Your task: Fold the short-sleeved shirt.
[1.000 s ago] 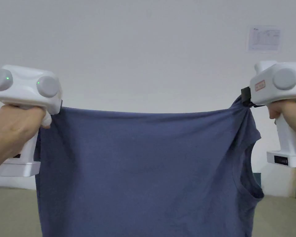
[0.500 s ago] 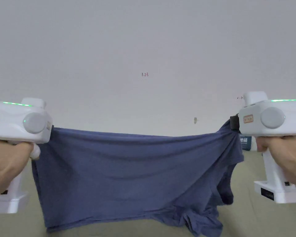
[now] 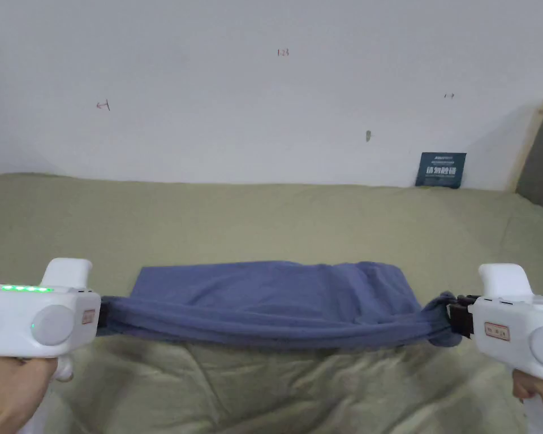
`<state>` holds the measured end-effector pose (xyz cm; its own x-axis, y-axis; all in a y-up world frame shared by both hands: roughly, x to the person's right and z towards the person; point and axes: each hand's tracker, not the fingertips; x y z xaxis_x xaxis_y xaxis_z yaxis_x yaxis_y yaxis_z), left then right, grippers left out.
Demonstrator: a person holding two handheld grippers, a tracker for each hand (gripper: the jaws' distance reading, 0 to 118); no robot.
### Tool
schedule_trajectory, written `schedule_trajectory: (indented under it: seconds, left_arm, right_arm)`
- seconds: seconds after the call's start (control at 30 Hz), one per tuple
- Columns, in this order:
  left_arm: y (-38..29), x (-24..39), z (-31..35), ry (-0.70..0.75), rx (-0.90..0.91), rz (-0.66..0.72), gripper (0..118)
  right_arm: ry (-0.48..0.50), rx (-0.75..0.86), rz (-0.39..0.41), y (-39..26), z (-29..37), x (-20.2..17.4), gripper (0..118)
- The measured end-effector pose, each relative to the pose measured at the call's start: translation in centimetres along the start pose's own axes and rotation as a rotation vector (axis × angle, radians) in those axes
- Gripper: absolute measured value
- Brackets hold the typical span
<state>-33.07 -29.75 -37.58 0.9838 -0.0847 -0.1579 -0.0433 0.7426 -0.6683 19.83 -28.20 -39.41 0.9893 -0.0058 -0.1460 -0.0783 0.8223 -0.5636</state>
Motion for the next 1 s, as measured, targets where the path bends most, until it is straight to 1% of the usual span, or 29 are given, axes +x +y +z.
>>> schedule_trajectory:
  seconds: [0.13, 0.2, 0.3, 0.33, 0.37, 0.43, 0.47, 0.5, 0.57, 0.6, 0.63, 0.67, 0.7, 0.73, 0.77, 0.8, 0.83, 0.87, 0.9, 1.0]
  left_arm:
    - [-7.1, -0.7, 3.0, -0.01, -0.039, -0.001, 1]
    - [-9.8, -1.1, 4.7, -0.014, -0.051, 0.007, 1]
    - [-13.1, -1.7, 6.7, -0.017, -0.059, 0.014, 1]
    - [-14.0, -1.8, 7.4, -0.021, -0.068, 0.013, 1]
    - [-14.9, -1.8, 7.9, -0.025, -0.071, 0.007, 1]
    - [-16.0, -1.8, 8.8, -0.035, -0.084, -0.008, 1]
    - [-16.4, -1.9, 9.1, -0.037, -0.087, -0.007, 1]
    - [-16.6, -2.0, 9.2, -0.04, -0.092, -0.003, 1]
    - [-16.7, -1.9, 9.7, -0.053, -0.093, 0.029, 1]
    - [-16.7, -1.9, 9.6, -0.055, -0.095, 0.032, 1]
    - [-16.6, -1.9, 9.4, -0.054, -0.096, 0.031, 1]
    - [-16.6, -1.9, 9.3, -0.054, -0.096, 0.034, 4]
    - [-16.6, -2.0, 9.1, -0.066, -0.101, 0.04, 26]
    - [-16.4, -2.2, 8.9, -0.094, -0.113, 0.052, 68]
    - [-16.3, -2.2, 9.0, -0.097, -0.12, 0.053, 97]
    - [-16.5, -2.2, 9.1, -0.092, -0.117, 0.054, 109]
    - [-16.4, -2.2, 9.1, -0.096, -0.12, 0.052, 109]
    - [-16.3, -2.2, 10.0, -0.128, -0.047, 0.051, 118]
    - [-16.1, -2.2, 10.5, -0.093, -0.067, 0.051, 116]
    - [-16.0, -2.4, 12.3, -0.092, -0.02, 0.106, 116]
  right_arm:
    - [0.016, -0.039, 0.006, -6.1, 3.8, -0.2, 3]
    - [0.03, -0.05, -0.017, -8.8, 5.6, -0.1, 3]
    - [0.04, -0.083, 0.0, -12.5, 8.0, 0.0, 3]
    - [0.041, -0.092, -0.021, -13.5, 8.4, 0.1, 3]
    - [0.046, -0.109, -0.037, -14.3, 8.8, 0.3, 3]
    - [0.049, -0.11, -0.04, -15.7, 9.5, 0.6, 3]
    - [0.054, -0.126, -0.042, -13.6, 8.4, 0.2, 3]
    - [0.055, -0.127, -0.047, -15.1, 8.4, 1.1, 3]
    - [0.059, -0.141, -0.057, -14.5, 8.0, 1.2, 3]
    - [0.058, -0.14, -0.058, -16.2, 8.7, 1.6, 3]
    - [0.058, -0.146, -0.058, -16.9, 8.9, 1.8, 5]
    - [0.069, -0.154, -0.065, -16.9, 8.7, 1.9, 16]
    - [0.066, -0.158, -0.064, -16.8, 8.7, 1.7, 51]
    - [0.055, -0.158, -0.061, -16.7, 8.7, 1.8, 76]
    - [0.056, -0.16, -0.064, -16.4, 9.0, 1.4, 86]
    - [0.056, -0.155, -0.069, -16.2, 9.1, 1.5, 86]
    - [0.059, -0.132, -0.083, -15.8, 9.3, 1.7, 86]
    - [0.06, -0.122, -0.087, -15.4, 9.3, 1.7, 86]
    - [0.059, -0.118, -0.088, -15.5, 9.9, 1.1, 86]
    - [0.041, -0.096, -0.076, -14.7, 10.1, 0.4, 86]
